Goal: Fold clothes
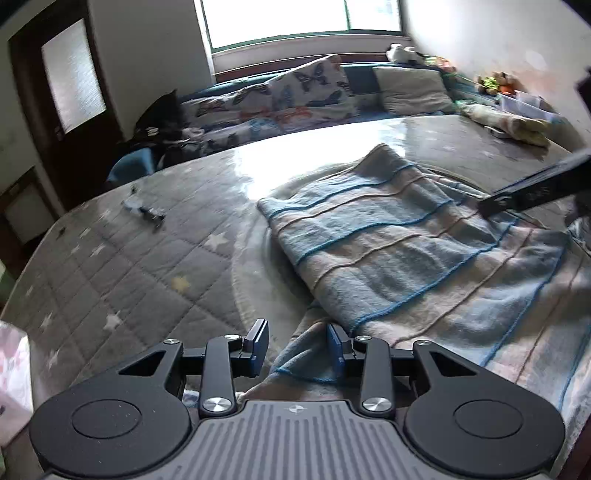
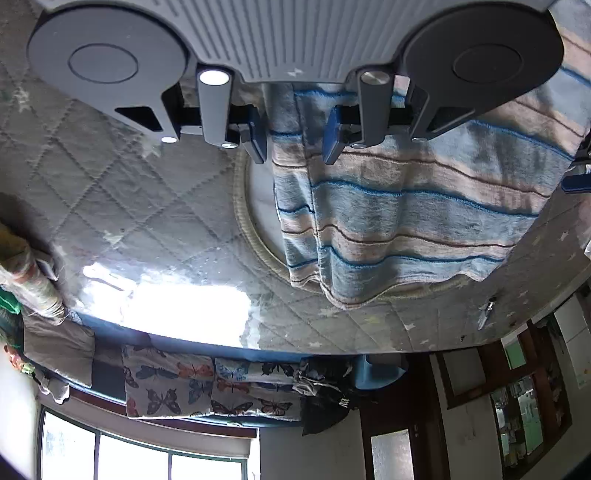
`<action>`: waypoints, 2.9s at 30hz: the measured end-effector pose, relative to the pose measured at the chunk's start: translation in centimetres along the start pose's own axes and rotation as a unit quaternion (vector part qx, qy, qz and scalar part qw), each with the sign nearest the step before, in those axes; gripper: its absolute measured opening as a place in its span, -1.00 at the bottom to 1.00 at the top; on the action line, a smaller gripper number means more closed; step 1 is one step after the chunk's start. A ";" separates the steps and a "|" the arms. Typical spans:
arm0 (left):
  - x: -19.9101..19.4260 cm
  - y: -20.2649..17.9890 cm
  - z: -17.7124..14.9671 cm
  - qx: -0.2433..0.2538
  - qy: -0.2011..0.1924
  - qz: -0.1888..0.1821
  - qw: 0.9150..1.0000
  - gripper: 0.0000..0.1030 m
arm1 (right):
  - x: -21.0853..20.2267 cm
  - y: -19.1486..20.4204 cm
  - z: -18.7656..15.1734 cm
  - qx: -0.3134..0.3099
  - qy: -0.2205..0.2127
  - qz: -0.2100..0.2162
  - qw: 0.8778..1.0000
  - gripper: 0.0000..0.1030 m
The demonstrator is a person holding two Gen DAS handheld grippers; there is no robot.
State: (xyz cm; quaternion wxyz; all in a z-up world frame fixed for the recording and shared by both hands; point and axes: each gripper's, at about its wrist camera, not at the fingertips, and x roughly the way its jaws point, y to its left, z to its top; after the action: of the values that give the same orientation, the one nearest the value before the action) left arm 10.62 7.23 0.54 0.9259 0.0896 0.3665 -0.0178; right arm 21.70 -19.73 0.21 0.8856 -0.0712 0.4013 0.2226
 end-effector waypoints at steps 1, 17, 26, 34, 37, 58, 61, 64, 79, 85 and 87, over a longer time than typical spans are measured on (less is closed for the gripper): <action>0.1 -0.1 -0.1 0.007 -0.002 -0.007 1.000 -0.27 | 0.1 0.1 0.0 -0.002 -0.002 0.001 1.000 -0.36; -2.0 0.8 -0.7 -0.017 -0.045 0.075 0.996 -0.90 | -2.8 0.4 -1.2 -0.032 -0.038 -0.080 0.996 -0.91; -3.4 3.5 -2.2 -0.095 -0.005 0.102 0.990 -0.89 | -5.2 -1.9 -4.3 0.002 -0.023 -0.095 0.995 -0.91; -4.6 4.7 -1.8 -0.121 0.007 0.082 0.989 -0.64 | -7.5 -1.8 -5.2 -0.011 -0.016 -0.081 0.997 -0.82; -3.5 4.6 0.1 -0.116 0.001 0.073 0.991 -0.64 | -7.7 -2.2 -4.4 -0.004 -0.024 -0.075 0.997 -0.76; 6.6 2.3 6.6 -0.053 0.021 -0.007 0.998 -0.11 | -2.0 -4.6 0.2 0.012 -0.014 -0.066 0.998 -0.37; 7.2 2.1 6.4 -0.046 0.025 -0.009 0.999 -0.32 | -1.3 -4.8 0.4 0.019 -0.010 -0.064 0.998 -0.37; 7.0 2.2 6.5 -0.044 0.016 -0.010 0.999 -0.74 | -0.9 -4.8 0.6 0.014 -0.009 -0.064 0.998 -0.37; 7.1 4.0 7.0 -0.040 -0.017 0.070 0.997 -0.81 | 1.1 -5.0 2.1 0.009 -0.016 -0.063 0.998 -0.39; 7.5 5.1 7.2 -0.055 -0.020 0.086 0.995 -0.85 | 2.0 -4.1 3.8 -0.031 -0.034 -0.090 0.995 -0.94; 7.7 5.5 7.3 -0.060 -0.021 0.092 0.994 -0.79 | 2.5 -4.0 4.5 -0.037 -0.039 -0.108 0.993 -0.94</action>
State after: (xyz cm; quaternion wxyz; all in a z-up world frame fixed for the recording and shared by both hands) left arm 21.71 11.64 1.33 0.9347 0.0670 0.3378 0.0875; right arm 28.04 -21.10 1.16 0.9162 -0.1380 0.3478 0.1433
